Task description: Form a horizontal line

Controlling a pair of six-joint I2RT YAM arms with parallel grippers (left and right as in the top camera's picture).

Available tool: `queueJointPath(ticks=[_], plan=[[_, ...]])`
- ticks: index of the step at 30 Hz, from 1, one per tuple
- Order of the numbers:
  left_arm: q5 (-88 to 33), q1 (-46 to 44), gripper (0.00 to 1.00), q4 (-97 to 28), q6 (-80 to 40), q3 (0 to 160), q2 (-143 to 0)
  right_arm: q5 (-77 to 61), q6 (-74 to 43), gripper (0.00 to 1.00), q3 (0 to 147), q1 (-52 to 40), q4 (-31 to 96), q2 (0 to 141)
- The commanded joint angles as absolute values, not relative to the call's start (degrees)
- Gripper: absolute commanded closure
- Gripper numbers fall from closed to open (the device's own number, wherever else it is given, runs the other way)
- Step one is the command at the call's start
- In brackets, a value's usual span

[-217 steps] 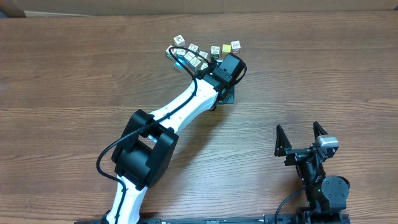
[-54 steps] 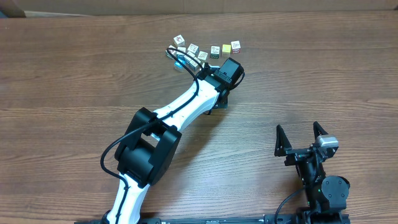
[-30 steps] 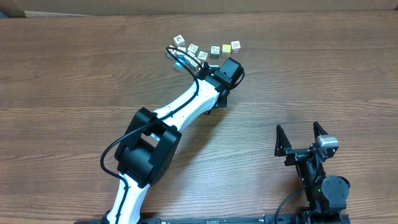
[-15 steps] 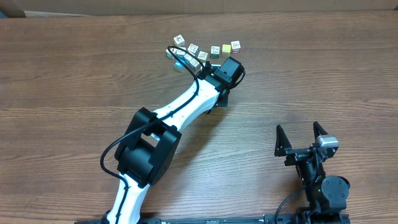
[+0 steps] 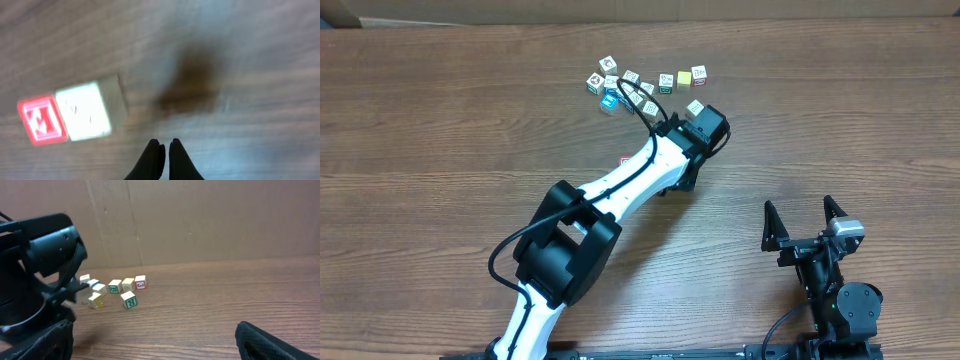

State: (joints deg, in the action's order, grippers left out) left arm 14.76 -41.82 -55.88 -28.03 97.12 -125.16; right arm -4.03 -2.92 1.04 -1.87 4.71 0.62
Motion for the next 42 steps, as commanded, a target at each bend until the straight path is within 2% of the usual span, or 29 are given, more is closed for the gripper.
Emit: queueJointPath(ticks=[1, 20, 42], plan=[[12.78, -41.67, 0.96, -59.16, -27.03, 98.39, -125.67, -3.55, -2.52, 0.00, 0.45, -1.54, 4.51, 0.19], [12.71, -41.47, 0.96, -58.24, -27.16, 94.04, -125.69, -3.55, -2.52, 0.00, 0.45, -1.54, 4.51, 0.19], [19.53, -40.97, 0.96, -52.58, -27.88, 89.60, -125.84, -3.55, -2.52, 0.00, 0.45, -1.54, 4.51, 0.19]])
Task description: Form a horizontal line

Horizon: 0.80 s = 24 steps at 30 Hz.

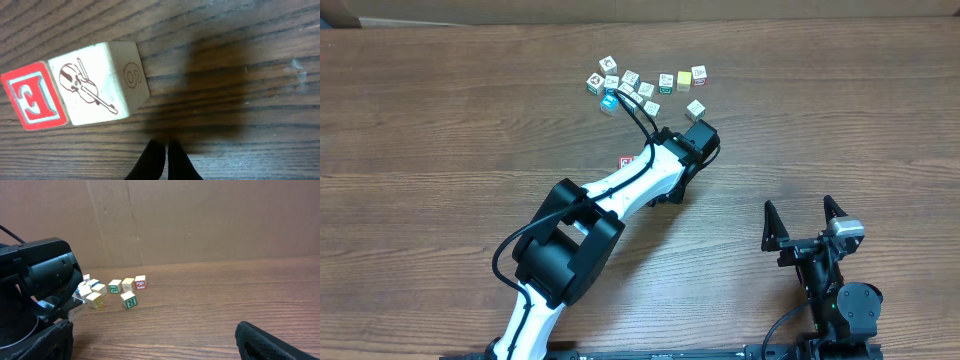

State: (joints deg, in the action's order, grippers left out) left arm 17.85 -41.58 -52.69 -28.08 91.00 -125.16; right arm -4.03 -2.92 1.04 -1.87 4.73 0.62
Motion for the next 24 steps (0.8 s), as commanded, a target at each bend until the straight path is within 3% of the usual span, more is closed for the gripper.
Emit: queueJointPath(ticks=[1, 24], plan=[[19.66, -40.82, 0.96, -52.58, -27.88, 89.60, -125.84, -3.55, -2.52, 0.00, 0.45, -1.54, 4.51, 0.19], [19.49, -39.40, 0.96, -51.53, -29.30, 89.60, -125.89, -3.55, -2.52, 0.00, 0.45, -1.54, 4.51, 0.19]])
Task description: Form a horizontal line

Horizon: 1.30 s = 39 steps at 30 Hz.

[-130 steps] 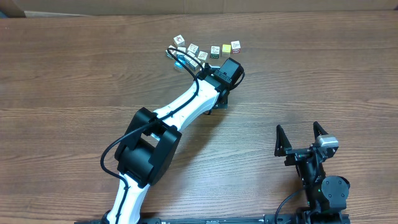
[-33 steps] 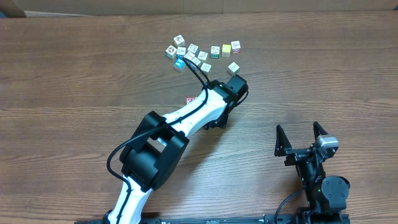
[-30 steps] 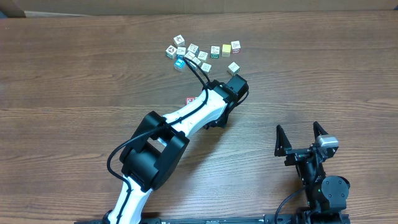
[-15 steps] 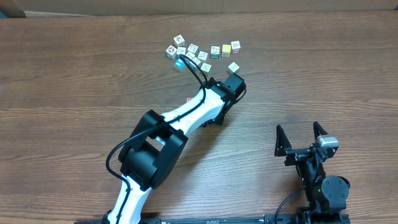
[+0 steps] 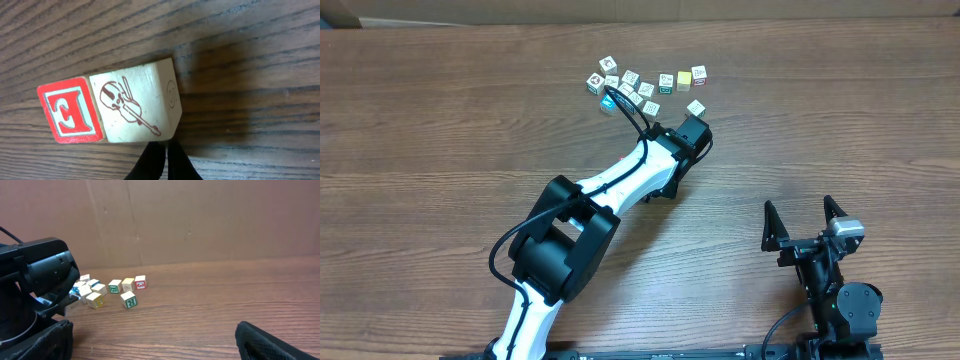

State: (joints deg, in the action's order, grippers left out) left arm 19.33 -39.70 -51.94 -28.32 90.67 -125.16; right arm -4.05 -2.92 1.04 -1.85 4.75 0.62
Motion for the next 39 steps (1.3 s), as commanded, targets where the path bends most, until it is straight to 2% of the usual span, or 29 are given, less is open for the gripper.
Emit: queueJointPath(ticks=[1, 39], plan=[[19.55, -39.38, 0.96, -51.51, -29.82, 89.60, -125.89, -3.55, -2.52, 0.00, 0.45, -1.54, 4.51, 0.19], [19.94, -39.29, 0.96, -50.46, -30.89, 89.60, -125.89, -3.55, -2.52, 0.00, 0.45, -1.54, 4.51, 0.19]])
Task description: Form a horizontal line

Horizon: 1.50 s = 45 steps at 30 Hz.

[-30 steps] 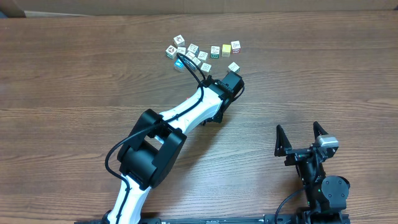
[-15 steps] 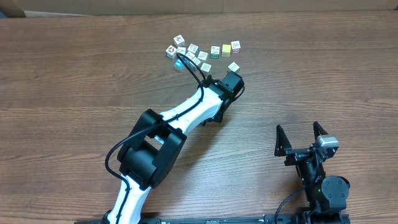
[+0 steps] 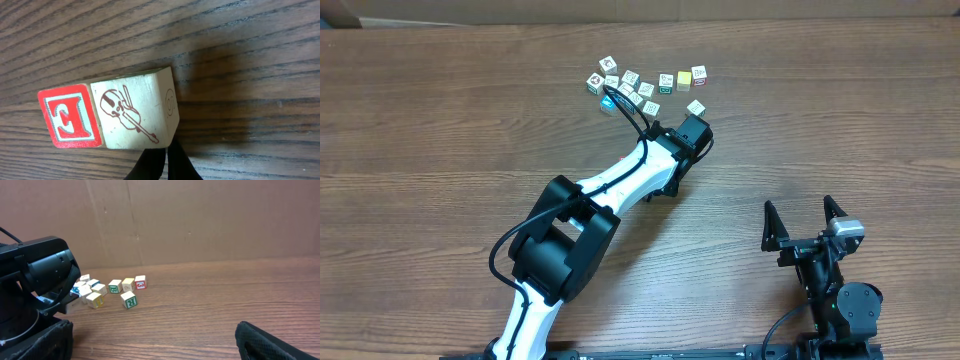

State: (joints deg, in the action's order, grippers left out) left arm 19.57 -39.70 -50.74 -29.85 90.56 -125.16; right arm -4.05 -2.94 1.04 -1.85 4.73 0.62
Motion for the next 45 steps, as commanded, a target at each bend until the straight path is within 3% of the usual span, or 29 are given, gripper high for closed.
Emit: queueJointPath(ticks=[1, 45], plan=[[19.97, -39.27, 0.96, -50.43, -30.89, 89.60, -125.89, -3.53, -2.52, 0.00, 0.45, -1.54, 4.51, 0.19], [17.96, -38.59, 0.96, -51.16, -31.29, 89.60, -125.89, -3.55, -2.52, 0.00, 0.45, -1.54, 4.51, 0.19]])
